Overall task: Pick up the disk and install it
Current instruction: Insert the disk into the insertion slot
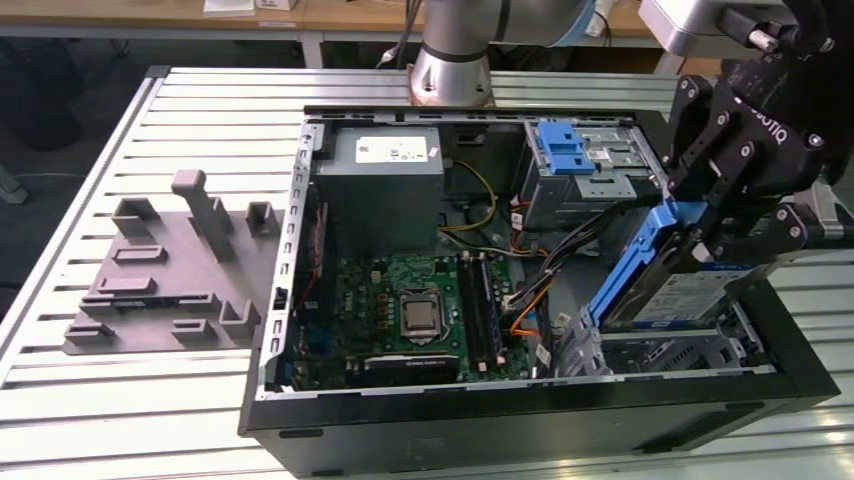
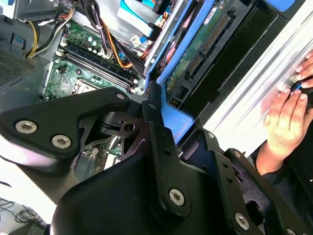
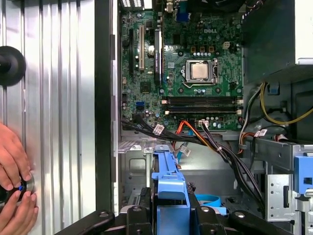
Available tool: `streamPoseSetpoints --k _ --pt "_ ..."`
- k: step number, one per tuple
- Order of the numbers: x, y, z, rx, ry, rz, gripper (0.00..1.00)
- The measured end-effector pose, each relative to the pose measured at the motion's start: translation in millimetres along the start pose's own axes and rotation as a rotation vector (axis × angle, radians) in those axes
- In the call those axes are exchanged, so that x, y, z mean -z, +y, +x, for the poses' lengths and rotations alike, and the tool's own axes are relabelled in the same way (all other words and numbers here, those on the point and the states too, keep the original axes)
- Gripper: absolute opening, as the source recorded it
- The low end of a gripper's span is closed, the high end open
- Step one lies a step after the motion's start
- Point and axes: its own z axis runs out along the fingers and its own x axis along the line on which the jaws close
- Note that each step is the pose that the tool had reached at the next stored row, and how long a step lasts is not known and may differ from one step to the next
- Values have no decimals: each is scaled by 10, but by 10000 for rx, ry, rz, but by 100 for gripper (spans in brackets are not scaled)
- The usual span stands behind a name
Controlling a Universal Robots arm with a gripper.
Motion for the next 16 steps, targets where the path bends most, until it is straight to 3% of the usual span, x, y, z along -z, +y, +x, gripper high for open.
streamPoseSetpoints --k 16 --pt "-77 -1 3 0 -34 -2 36"
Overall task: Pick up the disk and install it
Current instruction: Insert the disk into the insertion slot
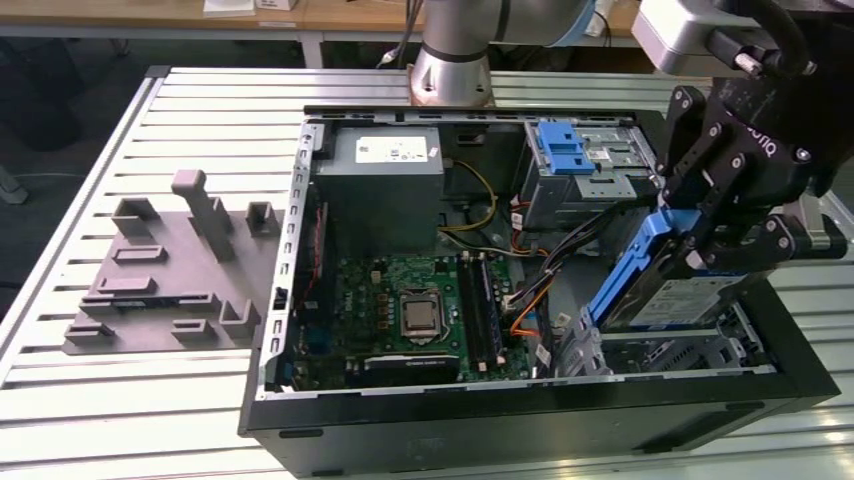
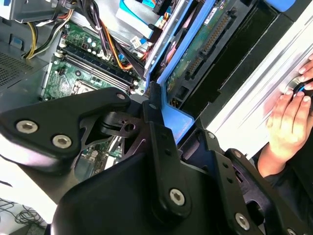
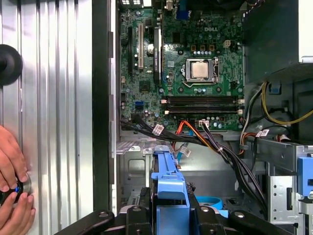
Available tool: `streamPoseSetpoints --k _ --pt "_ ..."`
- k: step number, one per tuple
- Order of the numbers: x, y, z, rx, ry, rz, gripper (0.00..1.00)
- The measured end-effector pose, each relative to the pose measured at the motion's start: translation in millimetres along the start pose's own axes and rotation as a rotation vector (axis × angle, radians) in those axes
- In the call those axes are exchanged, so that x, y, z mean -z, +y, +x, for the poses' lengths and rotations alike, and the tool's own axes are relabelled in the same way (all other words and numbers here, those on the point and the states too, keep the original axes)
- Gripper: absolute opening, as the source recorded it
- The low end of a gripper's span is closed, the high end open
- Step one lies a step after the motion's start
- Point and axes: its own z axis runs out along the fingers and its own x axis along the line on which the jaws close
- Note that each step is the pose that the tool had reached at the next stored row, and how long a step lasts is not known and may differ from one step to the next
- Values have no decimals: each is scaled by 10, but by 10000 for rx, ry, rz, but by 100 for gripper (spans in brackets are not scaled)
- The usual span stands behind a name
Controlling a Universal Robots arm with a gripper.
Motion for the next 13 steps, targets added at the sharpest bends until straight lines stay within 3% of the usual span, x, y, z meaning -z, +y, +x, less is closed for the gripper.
streamPoseSetpoints --k 13 --pt "-71 -1 3 0 -16 0 36"
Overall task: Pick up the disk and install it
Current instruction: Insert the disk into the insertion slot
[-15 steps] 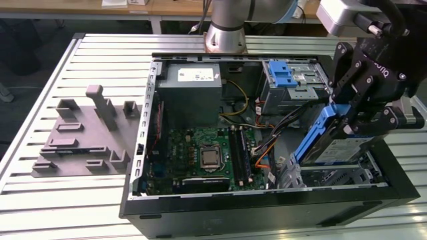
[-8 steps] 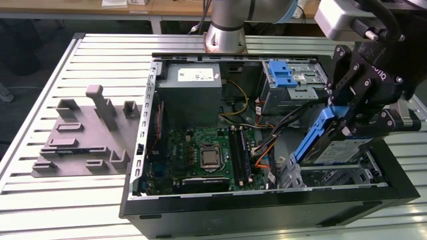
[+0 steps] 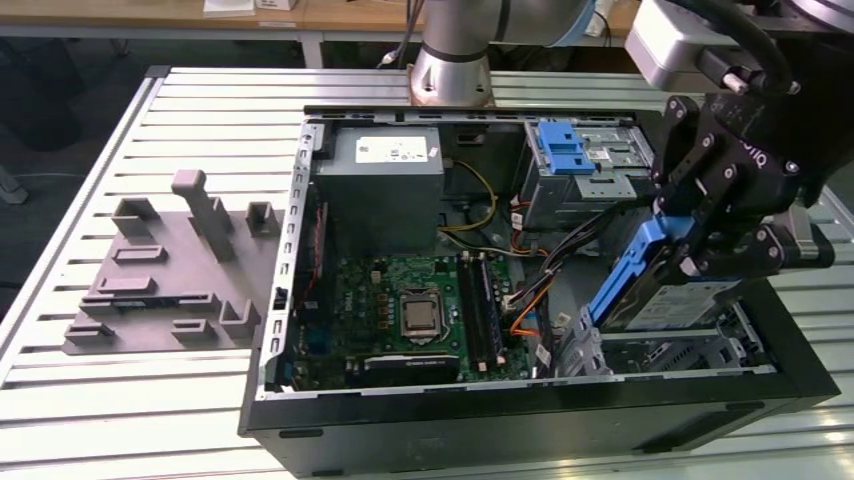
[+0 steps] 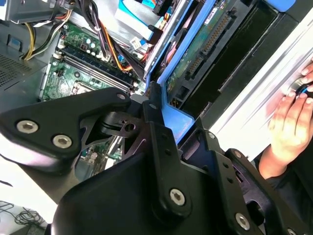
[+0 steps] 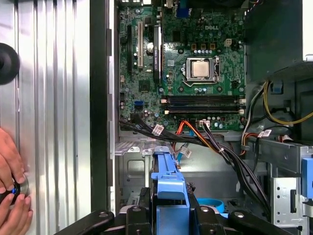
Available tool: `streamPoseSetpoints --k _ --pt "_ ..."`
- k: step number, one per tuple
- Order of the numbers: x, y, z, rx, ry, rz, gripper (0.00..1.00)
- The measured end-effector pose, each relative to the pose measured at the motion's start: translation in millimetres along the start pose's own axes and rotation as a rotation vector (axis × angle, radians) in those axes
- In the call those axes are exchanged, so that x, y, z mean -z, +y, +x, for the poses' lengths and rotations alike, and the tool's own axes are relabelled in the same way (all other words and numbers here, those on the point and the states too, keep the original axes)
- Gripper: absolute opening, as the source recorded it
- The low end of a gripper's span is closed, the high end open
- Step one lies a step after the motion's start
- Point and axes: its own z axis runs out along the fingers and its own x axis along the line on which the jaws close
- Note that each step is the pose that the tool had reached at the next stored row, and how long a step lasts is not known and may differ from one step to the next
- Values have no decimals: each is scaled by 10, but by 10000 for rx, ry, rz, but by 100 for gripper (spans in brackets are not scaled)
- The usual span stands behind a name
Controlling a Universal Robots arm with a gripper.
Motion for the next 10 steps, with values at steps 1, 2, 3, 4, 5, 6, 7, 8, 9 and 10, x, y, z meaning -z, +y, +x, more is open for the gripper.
streamPoseSetpoints --k 1,2,3,4,5,6,7,8,9,10 --pt "-6 0 0 0 -2 0 36" --pt "-12 0 0 0 -2 0 36" --pt "-18 0 0 0 -2 0 36" --pt "-24 0 1 0 -3 0 36" --pt "-30 -1 1 0 -5 0 36" --pt "-37 -1 1 0 -6 0 36" --pt "-43 -1 1 0 -6 0 36" --pt "-49 -1 2 0 -7 -1 36" --pt "-55 -1 2 0 -8 0 36" --pt "-61 -1 2 0 -9 0 36"
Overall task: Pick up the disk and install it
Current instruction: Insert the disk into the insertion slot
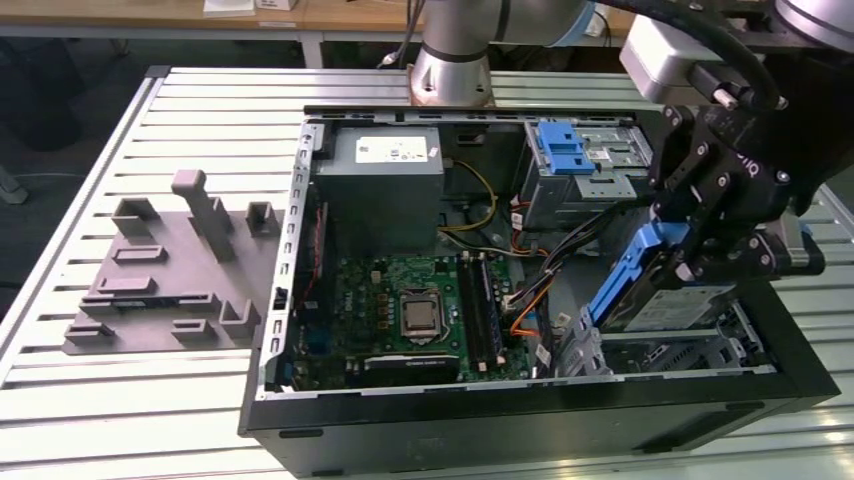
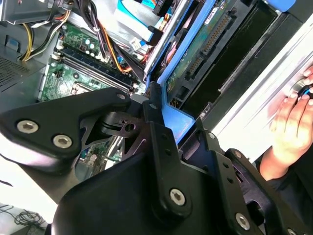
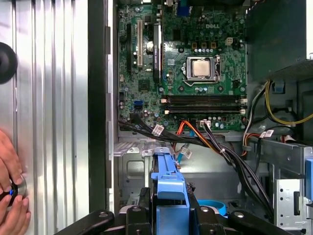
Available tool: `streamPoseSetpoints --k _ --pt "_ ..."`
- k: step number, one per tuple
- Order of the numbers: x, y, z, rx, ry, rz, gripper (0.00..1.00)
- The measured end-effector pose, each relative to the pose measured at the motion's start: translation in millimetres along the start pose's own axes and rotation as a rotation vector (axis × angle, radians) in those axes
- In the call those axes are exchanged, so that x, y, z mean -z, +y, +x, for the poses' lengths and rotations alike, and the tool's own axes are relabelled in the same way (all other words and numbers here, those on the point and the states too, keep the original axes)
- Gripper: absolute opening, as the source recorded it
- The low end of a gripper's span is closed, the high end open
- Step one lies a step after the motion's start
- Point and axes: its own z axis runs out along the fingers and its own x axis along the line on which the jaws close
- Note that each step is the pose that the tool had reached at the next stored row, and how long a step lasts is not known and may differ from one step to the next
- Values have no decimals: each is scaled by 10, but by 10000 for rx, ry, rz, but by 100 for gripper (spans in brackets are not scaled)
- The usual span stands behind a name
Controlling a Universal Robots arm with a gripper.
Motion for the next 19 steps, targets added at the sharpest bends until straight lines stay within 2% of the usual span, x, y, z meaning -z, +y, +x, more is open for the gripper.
streamPoseSetpoints --k 19 --pt "-115 -2 5 1 -24 -1 36"
